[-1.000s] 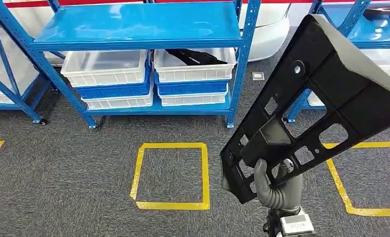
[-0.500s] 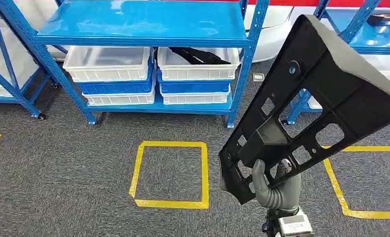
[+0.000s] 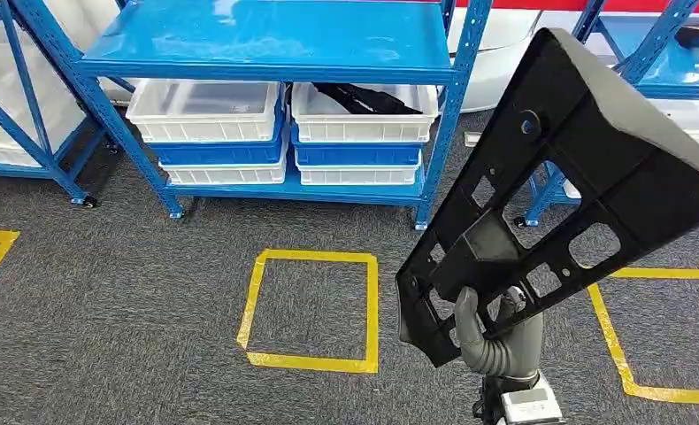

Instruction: Take the parts from the cabinet and place them on the table.

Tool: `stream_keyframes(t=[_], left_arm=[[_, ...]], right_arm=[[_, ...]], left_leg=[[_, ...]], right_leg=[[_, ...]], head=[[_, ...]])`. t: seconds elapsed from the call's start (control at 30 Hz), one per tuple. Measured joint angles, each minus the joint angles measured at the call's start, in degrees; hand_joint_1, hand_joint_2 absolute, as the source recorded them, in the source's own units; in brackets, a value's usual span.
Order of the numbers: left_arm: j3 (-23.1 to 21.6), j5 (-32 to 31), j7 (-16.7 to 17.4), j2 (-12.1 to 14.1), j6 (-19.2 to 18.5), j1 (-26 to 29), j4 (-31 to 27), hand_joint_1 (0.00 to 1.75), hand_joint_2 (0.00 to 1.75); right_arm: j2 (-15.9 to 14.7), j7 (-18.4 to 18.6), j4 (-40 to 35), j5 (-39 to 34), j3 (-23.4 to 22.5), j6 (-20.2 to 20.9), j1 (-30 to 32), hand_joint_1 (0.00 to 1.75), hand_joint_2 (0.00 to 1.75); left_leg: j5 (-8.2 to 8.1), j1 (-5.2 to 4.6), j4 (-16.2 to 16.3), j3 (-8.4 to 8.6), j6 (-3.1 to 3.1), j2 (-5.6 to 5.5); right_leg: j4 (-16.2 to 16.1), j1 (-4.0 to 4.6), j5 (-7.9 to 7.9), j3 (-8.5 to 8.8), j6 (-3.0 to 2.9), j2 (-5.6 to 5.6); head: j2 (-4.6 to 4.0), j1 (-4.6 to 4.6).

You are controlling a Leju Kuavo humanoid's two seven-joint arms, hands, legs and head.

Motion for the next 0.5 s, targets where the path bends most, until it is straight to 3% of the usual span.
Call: stream_keyframes(t=[0.03,0.07,0.13,0.17,0.2,0.27,0.3,0.33,0.37,0.47,0.5], left_arm=[[0.0,0.0,0.0,0.0,0.0,0.0,0.0,0.0,1.75],[0.0,0.0,0.0,0.0,0.0,0.0,0.0,0.0,1.75],[0.0,0.0,0.0,0.0,0.0,0.0,0.0,0.0,1.75],[0.0,0.0,0.0,-0.1,0.0,0.0,0.0,0.0,1.75],[0.0,0.0,0.0,-0.1,0.0,0.1,0.0,0.0,1.75],[0.0,0.0,0.0,0.0,0.0,0.0,0.0,0.0,1.75],[0.0,0.0,0.0,0.0,0.0,0.0,0.0,0.0,1.75],[0.0,0.0,0.0,0.0,0.0,-0.2,0.0,0.0,1.75],[0.0,0.0,0.0,0.0,0.0,-0.4,0.0,0.0,1.75],[0.0,-0.1,0.0,0.0,0.0,-0.4,0.0,0.0,1.75],[0.0,-0.1,0.0,0.0,0.0,-0.4,0.0,0.0,1.75]], right_arm=[[0.0,0.0,0.0,0.0,0.0,0.0,0.0,1.75,1.75],[0.0,0.0,0.0,0.0,0.0,0.0,0.1,1.75,1.75],[0.0,0.0,0.0,0.0,0.0,0.0,0.1,1.75,1.75],[0.0,0.0,0.0,0.0,0.0,0.0,0.1,1.75,1.75],[0.0,0.0,0.0,0.0,0.0,0.0,0.1,1.75,1.75],[0.0,0.0,0.0,0.0,0.0,0.0,0.1,1.75,1.75],[0.0,0.0,0.0,0.0,0.0,0.0,0.1,1.75,1.75],[0.0,0.0,0.0,0.0,0.0,0.0,0.1,1.75,1.75],[0.0,0.0,0.0,0.1,0.0,0.0,0.1,1.75,1.75],[0.0,0.0,0.0,0.4,0.0,0.2,0.1,1.75,1.75],[0.0,0.0,0.0,0.6,0.0,0.2,0.0,1.75,1.75]], left_leg=[[-1.74,-0.04,2.1,-0.88,-0.19,0.45],[-4.2,0.05,6.3,-2.67,-0.4,0.54],[-8.05,0.19,15.3,-6.73,-0.82,0.75],[-8.32,0.34,17.4,-7.63,-0.92,0.78],[-7.32,0.45,16.5,-7.15,-0.93,0.84],[-3.18,0.62,9.0,-3.15,-0.9,1.37],[-0.57,0.69,2.7,0.3,-0.86,2.83],[-1.32,0.22,0.4,1.43,-0.98,4.42],[-0.96,0.12,0.0,1.19,-0.27,3.7],[-0.64,-0.47,0.0,0.54,0.71,2.22],[-0.17,0.09,-0.5,0.67,1.41,1.6]], right_leg=[[0.0,0.03,-0.1,-0.01,-0.42,-0.09],[0.0,0.05,-0.03,-0.02,-0.99,-0.34],[0.0,0.18,-0.06,-0.1,-1.04,-0.78],[0.0,0.21,-0.07,-0.08,-1.03,-0.96],[0.0,0.21,-0.08,-0.03,-1.02,-1.15],[0.1,0.12,-0.1,0.16,-0.98,-1.52],[0.1,0.1,-0.25,0.38,-0.73,-1.79],[0.2,0.53,-0.36,0.37,-0.49,-2.04],[0.5,0.98,-0.53,0.16,-0.21,-2.33],[-0.1,0.61,-0.3,0.25,0.61,-3.8],[0.5,0.48,-0.81,-0.4,1.11,-3.27]], head=[[0.0,-0.19],[0.0,-0.35],[0.0,-0.33],[0.0,-0.31],[0.0,-0.26],[0.0,-0.31],[0.0,-0.35],[0.0,-0.35],[0.0,-0.37],[0.0,-0.4],[0.0,-0.33]])
